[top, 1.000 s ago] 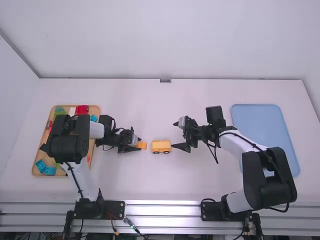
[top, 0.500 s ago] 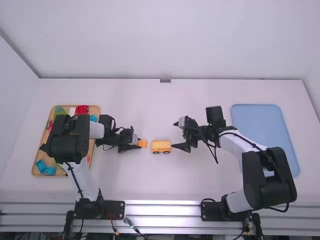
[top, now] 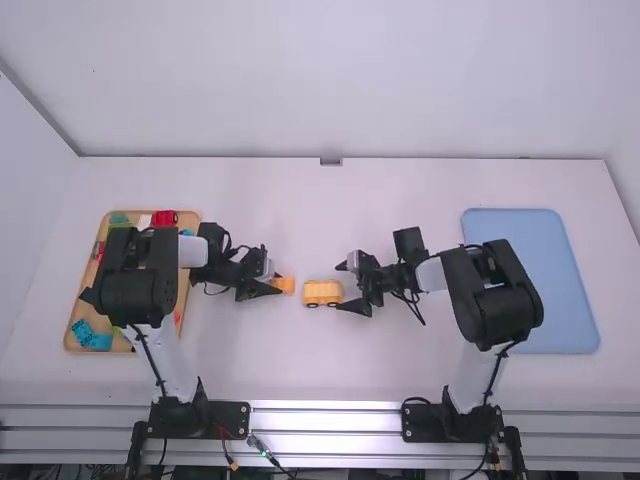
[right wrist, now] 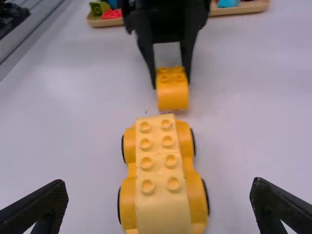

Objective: Assemble lego blocks to make yellow taxi

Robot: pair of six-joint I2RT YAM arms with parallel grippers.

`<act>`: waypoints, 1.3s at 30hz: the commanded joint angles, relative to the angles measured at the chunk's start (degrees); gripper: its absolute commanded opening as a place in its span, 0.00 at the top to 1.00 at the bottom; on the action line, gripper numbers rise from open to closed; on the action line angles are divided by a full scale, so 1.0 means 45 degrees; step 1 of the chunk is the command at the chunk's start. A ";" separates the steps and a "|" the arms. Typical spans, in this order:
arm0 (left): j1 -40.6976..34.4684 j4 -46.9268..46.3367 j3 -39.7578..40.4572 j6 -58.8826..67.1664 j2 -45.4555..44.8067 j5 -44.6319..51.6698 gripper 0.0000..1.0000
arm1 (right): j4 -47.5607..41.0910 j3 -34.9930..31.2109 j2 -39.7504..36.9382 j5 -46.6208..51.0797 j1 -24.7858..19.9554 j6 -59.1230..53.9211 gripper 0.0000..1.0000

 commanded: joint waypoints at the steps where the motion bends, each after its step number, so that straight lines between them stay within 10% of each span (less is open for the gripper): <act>1: 0.0000 -0.0544 0.0500 -0.0034 0.0199 0.0860 0.72 | 0.0083 -0.0068 0.0160 -0.0471 0.0291 -0.0287 0.01; 16: 0.0000 -0.2807 0.0583 0.0617 -0.1904 0.1783 0.71 | 0.3070 -0.0068 0.1647 0.1511 0.1423 0.1758 0.01; 32: -0.2433 0.5207 -0.2239 -0.7305 -0.3065 -0.0772 0.79 | 0.3696 -0.0068 0.2225 0.1214 0.1224 0.2021 0.01; 39: -0.2603 0.5246 -0.2492 -0.7388 -0.3614 -0.0301 0.78 | 0.3725 -0.0068 0.2220 0.1195 0.1292 0.2025 0.01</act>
